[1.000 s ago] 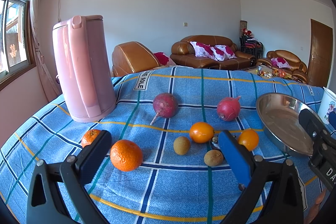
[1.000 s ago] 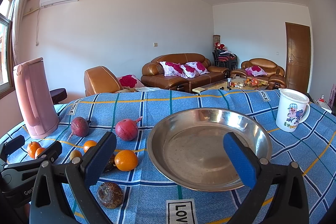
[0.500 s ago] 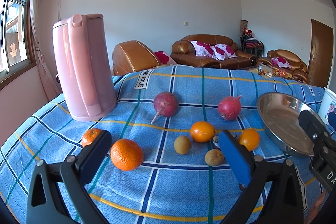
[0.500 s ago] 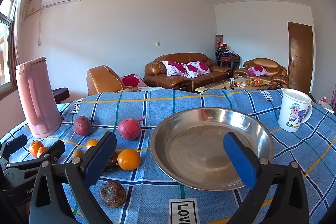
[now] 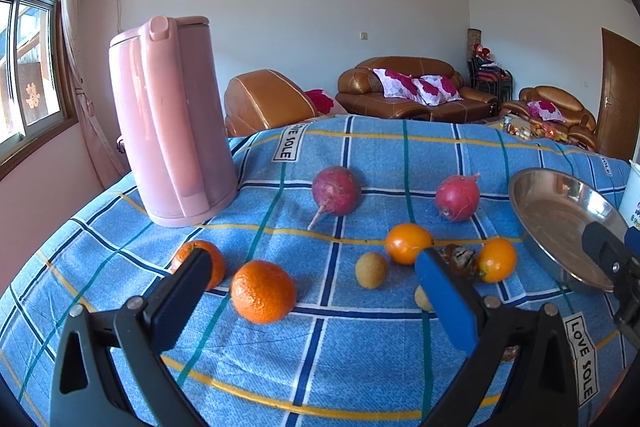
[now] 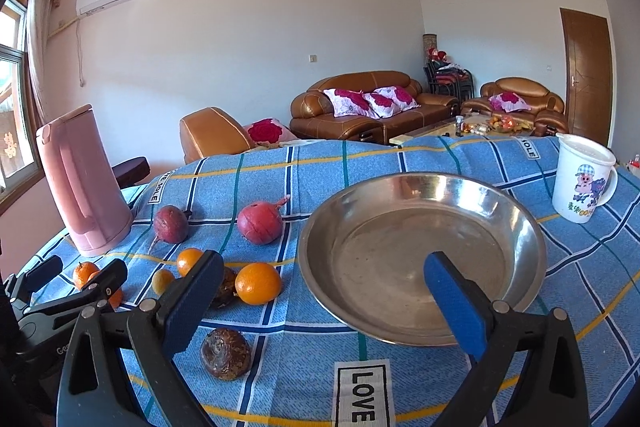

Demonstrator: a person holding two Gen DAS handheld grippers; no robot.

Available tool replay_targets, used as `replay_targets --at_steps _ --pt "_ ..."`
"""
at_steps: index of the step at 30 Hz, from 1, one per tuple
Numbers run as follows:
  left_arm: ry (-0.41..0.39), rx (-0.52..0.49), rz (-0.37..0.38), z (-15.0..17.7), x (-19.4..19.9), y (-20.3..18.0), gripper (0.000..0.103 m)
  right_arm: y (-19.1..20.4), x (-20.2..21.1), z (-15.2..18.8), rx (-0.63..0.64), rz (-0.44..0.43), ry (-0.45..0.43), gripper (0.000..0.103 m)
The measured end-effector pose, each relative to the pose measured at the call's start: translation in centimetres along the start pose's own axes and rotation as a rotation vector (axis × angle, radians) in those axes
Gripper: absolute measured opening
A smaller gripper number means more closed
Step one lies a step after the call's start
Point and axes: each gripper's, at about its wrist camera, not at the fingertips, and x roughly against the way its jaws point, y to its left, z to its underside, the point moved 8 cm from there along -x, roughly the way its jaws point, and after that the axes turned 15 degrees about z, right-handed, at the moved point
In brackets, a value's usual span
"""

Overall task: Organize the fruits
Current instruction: 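Grasp the dark brown round fruit with the right tool while the left tool grasps a large orange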

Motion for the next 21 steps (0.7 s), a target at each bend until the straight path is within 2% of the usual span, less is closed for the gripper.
replay_targets --at_steps 2,8,14,21 --pt "0.013 0.005 -0.013 0.2 0.0 0.6 0.103 0.5 0.0 0.3 0.019 -0.028 0.011 0.09" --pt "0.058 0.017 -0.046 0.7 -0.2 3.2 0.103 3.2 0.7 1.5 0.111 -0.153 0.046 0.089" --pt "0.088 0.085 -0.052 1.1 -0.4 6.7 0.103 5.8 0.7 2.8 0.218 -0.218 0.095 0.088" --pt "0.148 0.159 -0.023 1.9 -1.3 8.4 0.103 7.8 -1.9 5.6 0.3 -0.263 0.292 0.075"
